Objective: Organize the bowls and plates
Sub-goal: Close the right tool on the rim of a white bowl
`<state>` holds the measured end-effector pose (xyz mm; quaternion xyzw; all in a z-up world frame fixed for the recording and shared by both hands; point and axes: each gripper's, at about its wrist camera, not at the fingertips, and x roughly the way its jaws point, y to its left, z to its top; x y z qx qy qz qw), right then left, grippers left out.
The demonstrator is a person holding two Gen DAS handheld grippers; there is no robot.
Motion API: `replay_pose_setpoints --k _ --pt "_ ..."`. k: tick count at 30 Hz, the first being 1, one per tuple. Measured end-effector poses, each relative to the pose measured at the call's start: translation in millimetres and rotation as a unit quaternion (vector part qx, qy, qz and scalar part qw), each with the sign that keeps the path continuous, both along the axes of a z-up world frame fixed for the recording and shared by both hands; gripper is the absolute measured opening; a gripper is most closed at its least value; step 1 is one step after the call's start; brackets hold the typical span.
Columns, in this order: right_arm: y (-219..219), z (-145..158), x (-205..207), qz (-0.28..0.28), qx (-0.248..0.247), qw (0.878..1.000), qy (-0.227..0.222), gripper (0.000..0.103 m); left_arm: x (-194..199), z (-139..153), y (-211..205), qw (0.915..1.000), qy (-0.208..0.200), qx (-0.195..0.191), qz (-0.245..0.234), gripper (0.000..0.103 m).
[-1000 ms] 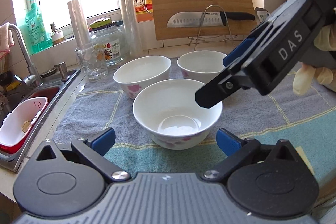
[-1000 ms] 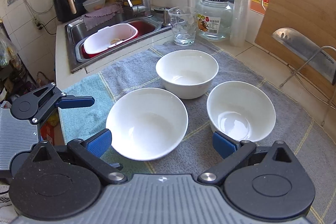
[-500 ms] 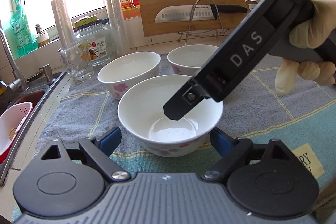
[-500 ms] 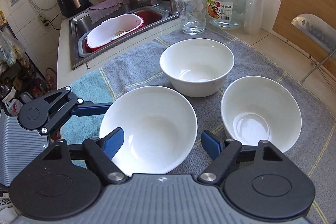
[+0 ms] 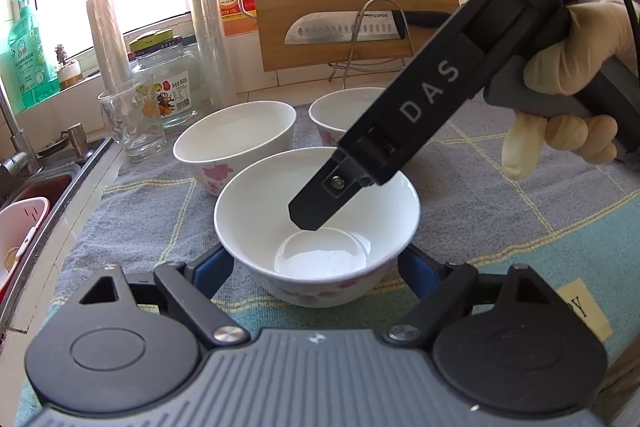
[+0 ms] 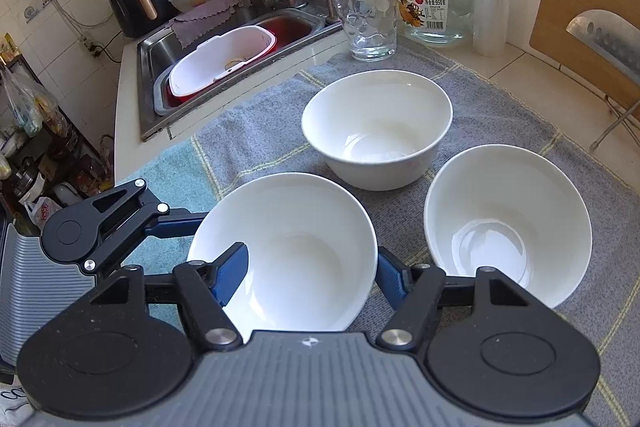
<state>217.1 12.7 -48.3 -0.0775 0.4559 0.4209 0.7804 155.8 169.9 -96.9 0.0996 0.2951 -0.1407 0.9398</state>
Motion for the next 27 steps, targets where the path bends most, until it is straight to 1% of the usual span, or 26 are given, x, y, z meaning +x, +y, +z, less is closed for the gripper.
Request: replay_pose_setpoints --k 5,9,13,24,27 --pt "-2.1 1.6 0.1 -0.003 0.007 1.0 0.008 0.074 0.9 1.8 -0.4 1.0 0.007 0.005 -0.002 0.089" --pt "-5.9 5.3 -3.5 -0.002 0.012 1.0 0.011 0.074 -0.4 5.3 -1.3 0.9998 0.019 -0.001 -0.002 0.089" --pt "-14.0 10.5 -8.6 -0.006 0.018 1.0 0.016 0.074 -5.5 12.9 -5.3 0.9997 0.022 -0.003 -0.007 0.089" --pt "-52.1 21.4 -31.1 -0.028 0.022 0.999 0.018 0.074 -21.0 30.0 -30.9 0.9987 0.025 -0.005 -0.044 0.089" --pt "-64.8 22.2 -37.3 -0.036 0.022 0.999 0.019 0.074 -24.2 32.8 -40.2 0.9979 0.03 -0.011 -0.057 0.089"
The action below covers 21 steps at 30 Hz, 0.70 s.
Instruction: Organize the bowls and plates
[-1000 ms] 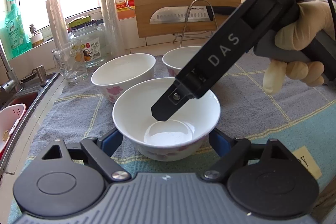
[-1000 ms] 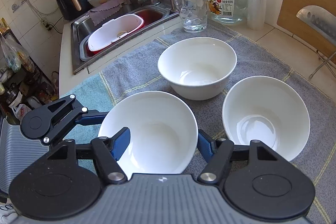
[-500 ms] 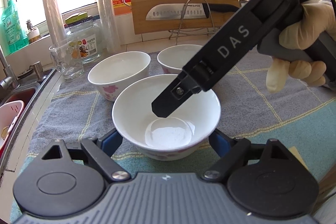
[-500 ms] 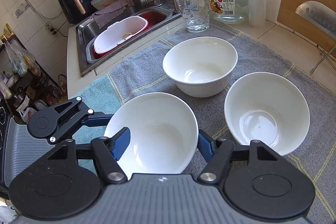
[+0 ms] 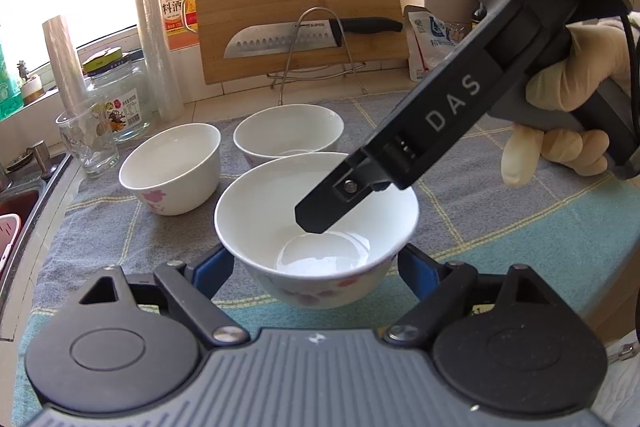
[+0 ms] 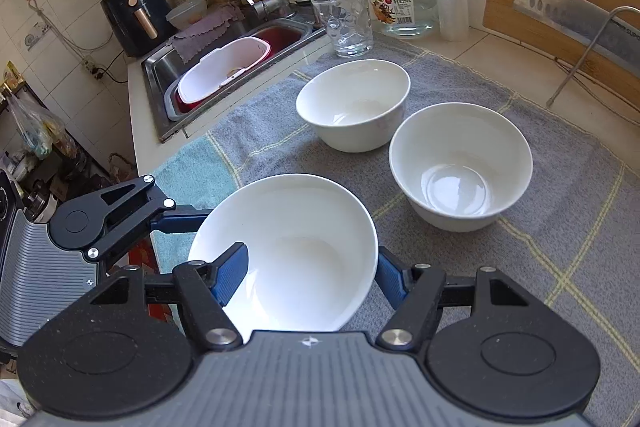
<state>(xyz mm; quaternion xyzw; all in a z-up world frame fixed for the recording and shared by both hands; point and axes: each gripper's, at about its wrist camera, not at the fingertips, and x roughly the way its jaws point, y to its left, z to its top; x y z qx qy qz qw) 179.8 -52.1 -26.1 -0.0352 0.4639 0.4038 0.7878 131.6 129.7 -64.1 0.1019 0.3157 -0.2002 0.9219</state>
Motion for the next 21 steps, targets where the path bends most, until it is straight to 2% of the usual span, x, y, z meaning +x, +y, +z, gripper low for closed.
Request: replay_pose_setpoints --k 21 --pt "-84.0 -6.6 -37.0 -0.071 -0.011 0.997 0.005 0.074 -8.5 -9.9 -62.4 0.9971 0.014 -0.012 -0.074 0.089"
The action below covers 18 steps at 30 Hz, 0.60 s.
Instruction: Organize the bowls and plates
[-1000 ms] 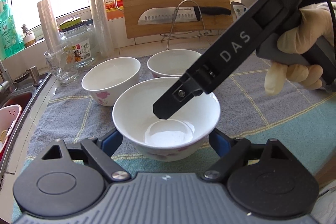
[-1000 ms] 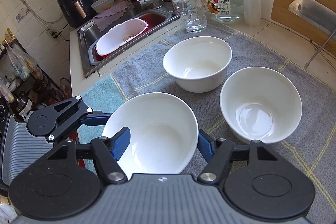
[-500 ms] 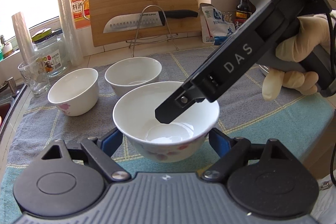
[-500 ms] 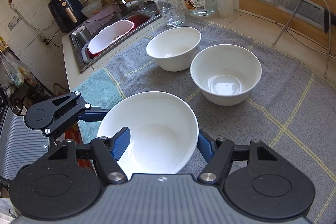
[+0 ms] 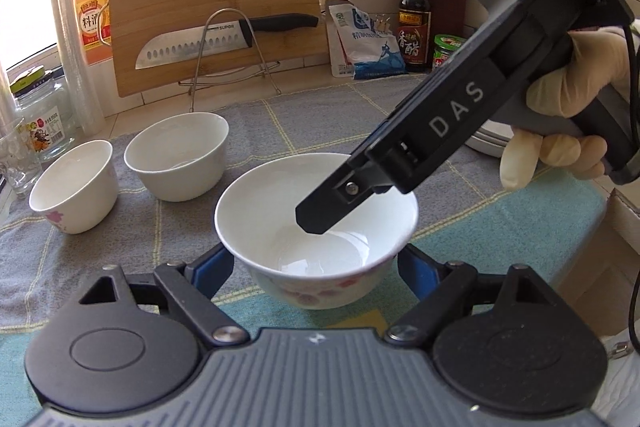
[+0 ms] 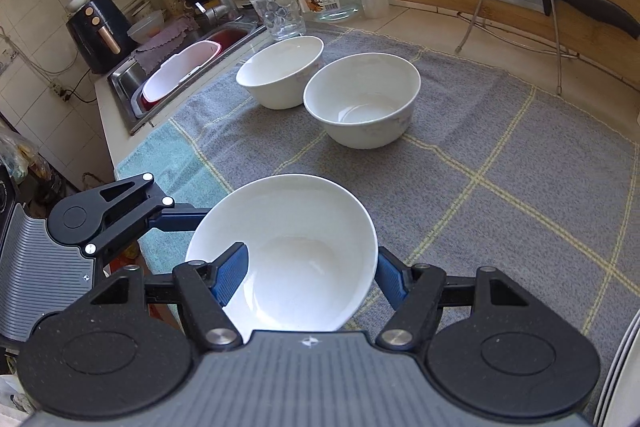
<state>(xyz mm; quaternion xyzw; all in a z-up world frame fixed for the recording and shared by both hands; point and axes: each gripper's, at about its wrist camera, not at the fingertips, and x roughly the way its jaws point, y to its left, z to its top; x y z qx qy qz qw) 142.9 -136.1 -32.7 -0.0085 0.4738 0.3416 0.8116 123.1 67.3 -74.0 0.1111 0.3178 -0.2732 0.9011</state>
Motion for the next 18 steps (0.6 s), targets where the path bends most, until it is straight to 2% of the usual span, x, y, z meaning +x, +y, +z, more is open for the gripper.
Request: replay_pose_setpoints --k 18 --pt "-19.5 -8.1 0.4 -0.016 -0.007 1.0 0.008 0.074 4.0 -15.6 -21.5 0.9996 0.02 0.003 -0.018 0.089"
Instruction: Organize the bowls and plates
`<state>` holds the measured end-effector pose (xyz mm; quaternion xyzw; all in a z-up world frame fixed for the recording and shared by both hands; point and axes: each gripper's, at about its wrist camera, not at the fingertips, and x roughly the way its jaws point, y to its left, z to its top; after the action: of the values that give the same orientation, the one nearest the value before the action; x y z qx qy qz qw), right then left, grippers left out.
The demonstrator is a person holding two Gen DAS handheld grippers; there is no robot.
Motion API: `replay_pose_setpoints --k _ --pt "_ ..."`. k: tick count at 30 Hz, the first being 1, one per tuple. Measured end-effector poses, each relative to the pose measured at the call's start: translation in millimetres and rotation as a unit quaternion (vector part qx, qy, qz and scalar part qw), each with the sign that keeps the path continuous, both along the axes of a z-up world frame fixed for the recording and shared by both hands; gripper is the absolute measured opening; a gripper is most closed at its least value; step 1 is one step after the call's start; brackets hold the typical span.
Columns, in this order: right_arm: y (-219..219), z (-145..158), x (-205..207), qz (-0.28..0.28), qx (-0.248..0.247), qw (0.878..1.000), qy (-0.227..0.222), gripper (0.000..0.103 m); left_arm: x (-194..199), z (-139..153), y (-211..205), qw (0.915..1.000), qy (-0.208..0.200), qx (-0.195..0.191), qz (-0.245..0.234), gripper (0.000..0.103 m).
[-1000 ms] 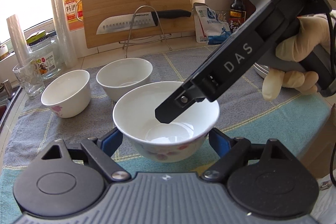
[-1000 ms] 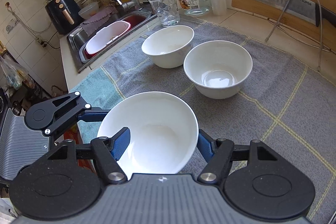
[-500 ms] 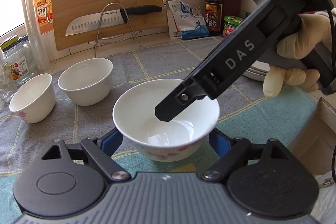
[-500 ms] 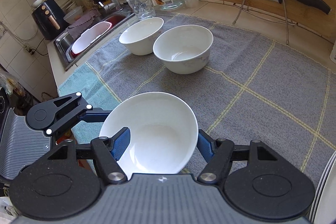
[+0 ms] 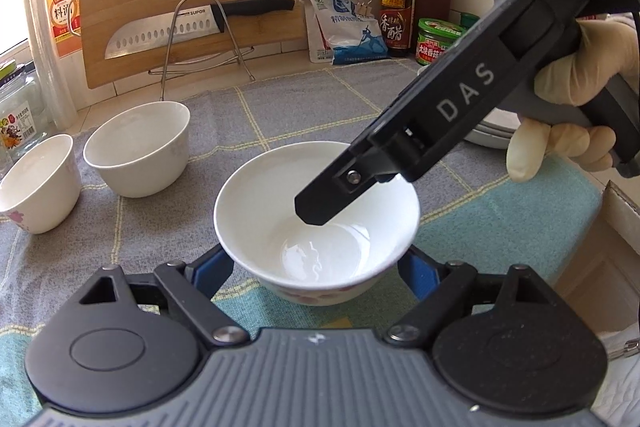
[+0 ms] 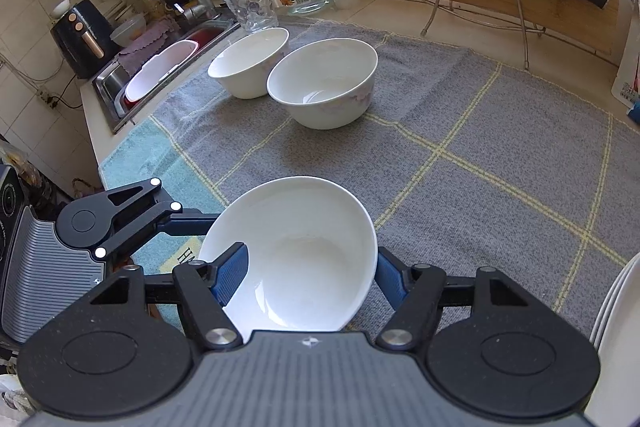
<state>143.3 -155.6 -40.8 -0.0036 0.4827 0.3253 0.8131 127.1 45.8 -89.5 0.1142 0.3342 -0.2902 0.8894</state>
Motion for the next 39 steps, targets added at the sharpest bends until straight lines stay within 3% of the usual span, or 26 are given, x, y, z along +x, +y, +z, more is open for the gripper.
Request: replay_pose_setpoints --k 2,4,6,14,17,24,32,39 --pt "0.1 -0.9 0.5 0.002 0.003 1.0 0.0 0.079 1.2 -1.1 0.3 1.0 0.004 0.001 -0.002 0.089" --pt "-0.5 0.4 0.6 0.002 0.007 1.0 -0.005 0.097 -0.7 -0.5 0.5 1.0 0.0 0.004 -0.007 0.094" --pt "0.2 1.2 1.1 -0.001 0.002 1.0 -0.01 0.099 -3.1 2.1 2.9 1.0 -0.002 -0.003 -0.008 0.1" --pt "5.0 5.4 -1.0 0.003 -0.029 0.999 -0.03 0.103 -9.6 7.1 21.9 0.9998 0.013 -0.007 0.009 0.101" --pt "10.4 10.4 -3.8 0.007 -0.06 0.997 -0.057 0.103 -13.7 12.2 31.2 0.9997 0.013 -0.007 0.017 0.101" --pt "20.5 25.2 1.2 0.018 -0.086 0.992 -0.095 0.103 -13.2 28.8 54.1 0.9987 -0.019 -0.01 0.046 0.101" --pt "39.9 34.7 22.0 0.033 -0.133 0.98 -0.145 0.103 18.7 29.4 78.2 0.9914 -0.056 -0.005 0.118 0.101" --pt "47.7 32.1 56.2 0.033 -0.12 0.981 -0.147 0.103 57.7 13.1 89.3 0.9866 -0.053 -0.004 0.154 0.1"
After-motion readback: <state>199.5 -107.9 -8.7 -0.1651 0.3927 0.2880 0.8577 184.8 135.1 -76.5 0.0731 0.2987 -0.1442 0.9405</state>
